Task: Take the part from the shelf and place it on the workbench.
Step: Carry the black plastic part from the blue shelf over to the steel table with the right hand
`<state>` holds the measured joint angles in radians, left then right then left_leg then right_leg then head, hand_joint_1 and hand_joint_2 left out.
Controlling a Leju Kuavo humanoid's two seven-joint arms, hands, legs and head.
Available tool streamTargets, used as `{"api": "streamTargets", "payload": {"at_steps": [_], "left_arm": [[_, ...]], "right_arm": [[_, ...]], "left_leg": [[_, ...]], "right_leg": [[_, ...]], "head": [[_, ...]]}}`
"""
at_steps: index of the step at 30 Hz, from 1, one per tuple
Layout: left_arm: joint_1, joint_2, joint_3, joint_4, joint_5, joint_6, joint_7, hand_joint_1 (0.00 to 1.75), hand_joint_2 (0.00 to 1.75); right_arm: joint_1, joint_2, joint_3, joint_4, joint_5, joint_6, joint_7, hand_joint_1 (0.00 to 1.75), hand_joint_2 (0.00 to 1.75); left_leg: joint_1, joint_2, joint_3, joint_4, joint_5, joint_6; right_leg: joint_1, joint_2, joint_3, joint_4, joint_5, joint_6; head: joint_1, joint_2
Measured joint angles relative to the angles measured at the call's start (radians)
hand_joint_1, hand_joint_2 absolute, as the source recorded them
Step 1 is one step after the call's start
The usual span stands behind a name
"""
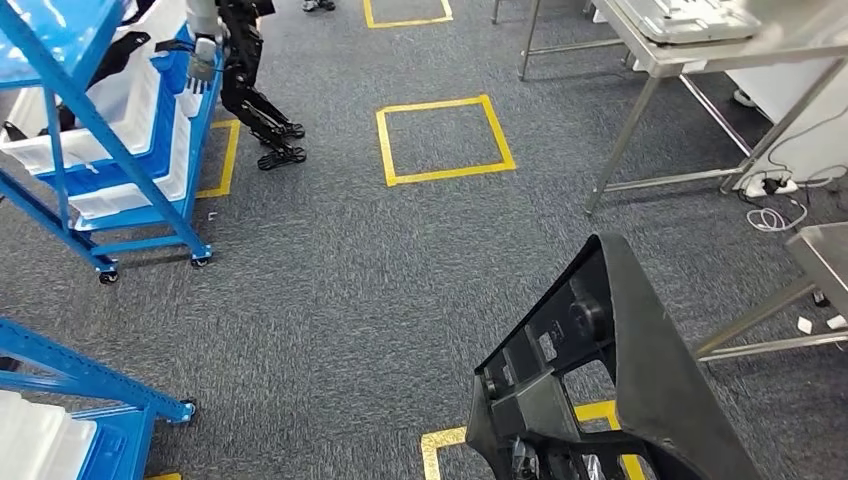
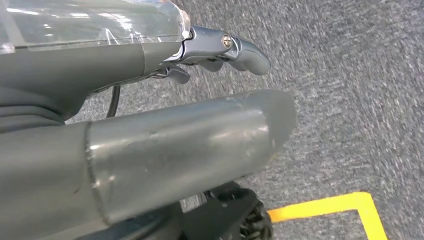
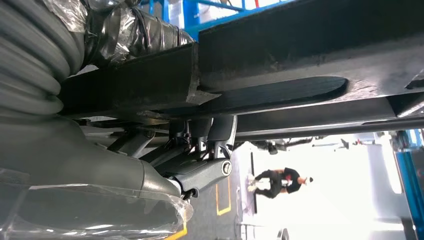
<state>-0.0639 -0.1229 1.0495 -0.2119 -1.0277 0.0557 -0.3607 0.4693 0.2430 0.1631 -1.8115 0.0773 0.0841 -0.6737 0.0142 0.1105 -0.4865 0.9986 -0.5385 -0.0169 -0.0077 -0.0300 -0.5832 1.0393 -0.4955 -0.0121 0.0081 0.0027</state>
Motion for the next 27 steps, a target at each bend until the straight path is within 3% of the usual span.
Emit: {"api": "streamTargets", "payload": {"at_steps": [2, 4, 5, 6, 7, 8, 10, 12, 13, 14, 15, 17, 19, 21, 22, 23, 25, 27], "left_arm": [[-0.001, -0.001, 0.001, 0.000, 0.000, 0.000, -0.001, 0.00, 0.00], [0.002, -0.001, 0.002, 0.000, -0.001, 0.000, -0.001, 0.00, 0.00], [0.005, -0.001, 0.003, 0.000, -0.002, 0.000, -0.001, 0.00, 0.00], [0.007, -0.001, 0.004, 0.000, -0.002, 0.000, -0.001, 0.00, 0.00], [0.008, -0.001, 0.004, 0.000, -0.002, 0.001, -0.001, 0.00, 0.00], [0.008, -0.001, 0.005, 0.000, -0.002, 0.002, -0.001, 0.00, 0.00], [0.007, -0.001, 0.006, 0.000, -0.002, 0.003, -0.001, 0.00, 0.00], [0.007, 0.000, 0.007, -0.001, -0.001, 0.004, -0.001, 0.00, 0.00], [0.006, 0.000, 0.008, -0.001, 0.001, 0.004, -0.001, 0.00, 0.00], [0.005, 0.000, 0.010, -0.001, 0.004, 0.003, -0.001, 0.00, 0.00], [0.004, -0.002, 0.012, -0.001, 0.008, 0.002, -0.001, 0.00, 0.00], [0.003, -0.004, 0.017, -0.001, 0.011, -0.001, -0.003, 0.00, 0.00], [0.006, -0.005, 0.022, -0.001, 0.011, -0.002, -0.003, 0.00, 0.00], [0.009, -0.005, 0.027, -0.001, 0.011, -0.002, -0.003, 0.00, 0.00], [0.009, -0.005, 0.028, -0.001, 0.011, -0.003, -0.003, 0.00, 0.00], [0.008, -0.005, 0.029, -0.001, 0.010, -0.003, -0.003, 0.00, 0.00], [0.007, -0.007, 0.030, -0.001, 0.009, -0.005, -0.002, 0.00, 0.00], [0.005, -0.008, 0.031, -0.001, 0.009, -0.005, -0.002, 0.00, 0.00]], "right_arm": [[0.001, 0.000, 0.001, 0.000, 0.001, -0.003, 0.000, 1.75, 1.75], [0.001, 0.000, 0.003, 0.000, 0.001, -0.008, 0.000, 1.75, 1.75], [0.001, 0.000, 0.004, 0.001, 0.001, -0.010, 0.000, 1.75, 1.75], [0.001, 0.000, 0.004, 0.001, 0.001, -0.013, 0.000, 1.75, 1.75], [0.002, 0.000, 0.004, 0.002, 0.002, -0.015, 0.000, 1.75, 1.75], [0.002, 0.000, 0.004, 0.003, 0.003, -0.017, 0.000, 1.75, 1.75], [0.002, 0.000, 0.006, 0.003, 0.008, -0.024, 0.000, 1.75, 1.75], [0.002, 0.000, 0.008, 0.004, 0.016, -0.034, 0.000, 1.75, 1.75], [0.002, 0.000, 0.009, 0.005, 0.019, -0.040, 0.000, 1.75, 1.75], [0.004, 0.000, 0.009, 0.006, 0.023, -0.046, 0.000, 1.75, 1.75], [0.005, 0.000, 0.010, 0.006, 0.026, -0.053, 0.000, 1.75, 1.75], [0.006, -0.002, 0.011, 0.009, 0.033, -0.065, 0.000, 1.75, 1.75], [0.005, -0.005, 0.013, 0.013, 0.036, -0.076, 0.000, 1.75, 1.75], [0.004, -0.008, 0.016, 0.019, 0.036, -0.086, 0.000, 1.75, 1.75], [0.004, -0.010, 0.017, 0.022, 0.037, -0.089, 0.000, 1.75, 1.75], [0.005, -0.011, 0.018, 0.025, 0.037, -0.092, 0.000, 1.75, 1.75], [0.004, -0.013, 0.020, 0.029, 0.039, -0.099, 0.000, 1.75, 1.75], [0.002, -0.015, 0.024, 0.032, 0.039, -0.105, 0.000, 1.75, 1.75]], "left_leg": [[0.004, -0.045, -0.023, 0.059, -0.043, -0.008], [0.006, -0.091, -0.086, 0.192, -0.109, -0.009], [0.006, -0.099, -0.118, 0.255, -0.130, -0.008], [0.006, -0.102, -0.139, 0.292, -0.133, -0.007], [0.005, -0.104, -0.143, 0.290, -0.115, -0.003], [0.005, -0.109, -0.130, 0.250, -0.080, 0.001], [0.003, -0.150, -0.077, 0.114, -0.004, 0.013], [0.001, -0.189, -0.042, 0.023, 0.025, 0.020], [-0.001, -0.193, -0.038, 0.012, 0.022, 0.021], [-0.002, -0.184, -0.036, 0.006, 0.024, 0.024], [-0.001, -0.171, -0.034, 0.001, 0.029, 0.028], [0.003, -0.144, -0.029, -0.014, 0.038, 0.040], [0.002, -0.114, -0.027, -0.020, 0.041, 0.047], [0.000, -0.082, -0.028, -0.019, 0.039, 0.048], [0.000, -0.066, -0.027, -0.018, 0.037, 0.047], [0.000, -0.053, -0.026, -0.017, 0.035, 0.044], [0.000, -0.030, -0.022, -0.012, 0.028, 0.038], [-0.003, -0.013, -0.018, -0.005, 0.019, 0.026]], "right_leg": [[-0.004, 0.019, 0.001, -0.006, 0.005, -0.013], [-0.003, 0.040, 0.001, -0.007, 0.006, -0.020], [-0.001, 0.053, 0.001, -0.007, 0.006, -0.022], [0.001, 0.068, 0.002, -0.006, 0.006, -0.023], [0.003, 0.082, 0.004, -0.006, 0.006, -0.023], [0.004, 0.096, 0.006, -0.006, 0.006, -0.023], [0.005, 0.122, 0.008, -0.005, 0.006, -0.021], [0.003, 0.145, 0.003, -0.003, 0.009, -0.013], [0.001, 0.156, -0.002, -0.003, 0.012, -0.006], [-0.002, 0.168, -0.006, -0.005, 0.016, 0.002], [-0.003, 0.165, -0.009, -0.004, 0.016, 0.008], [0.001, 0.115, -0.028, 0.033, -0.012, 0.016], [0.002, 0.054, -0.079, 0.141, -0.075, 0.022], [-0.003, 0.038, -0.130, 0.248, -0.115, 0.028], [-0.005, 0.035, -0.134, 0.260, -0.110, 0.031], [-0.008, 0.030, -0.116, 0.229, -0.086, 0.033], [-0.008, -0.002, -0.041, 0.096, -0.028, 0.031], [-0.003, -0.032, 0.010, 0.002, -0.002, 0.024]], "head": [[0.000, 0.000], [0.000, 0.000], [0.000, 0.000], [0.000, 0.000], [0.000, 0.000], [0.000, 0.000], [0.000, 0.000], [0.000, 0.000], [0.000, 0.000], [0.000, 0.000], [0.000, 0.000], [0.001, 0.000], [0.001, 0.000], [0.001, 0.000], [0.001, 0.000], [0.001, 0.000], [0.001, 0.000], [0.001, 0.000]]}}
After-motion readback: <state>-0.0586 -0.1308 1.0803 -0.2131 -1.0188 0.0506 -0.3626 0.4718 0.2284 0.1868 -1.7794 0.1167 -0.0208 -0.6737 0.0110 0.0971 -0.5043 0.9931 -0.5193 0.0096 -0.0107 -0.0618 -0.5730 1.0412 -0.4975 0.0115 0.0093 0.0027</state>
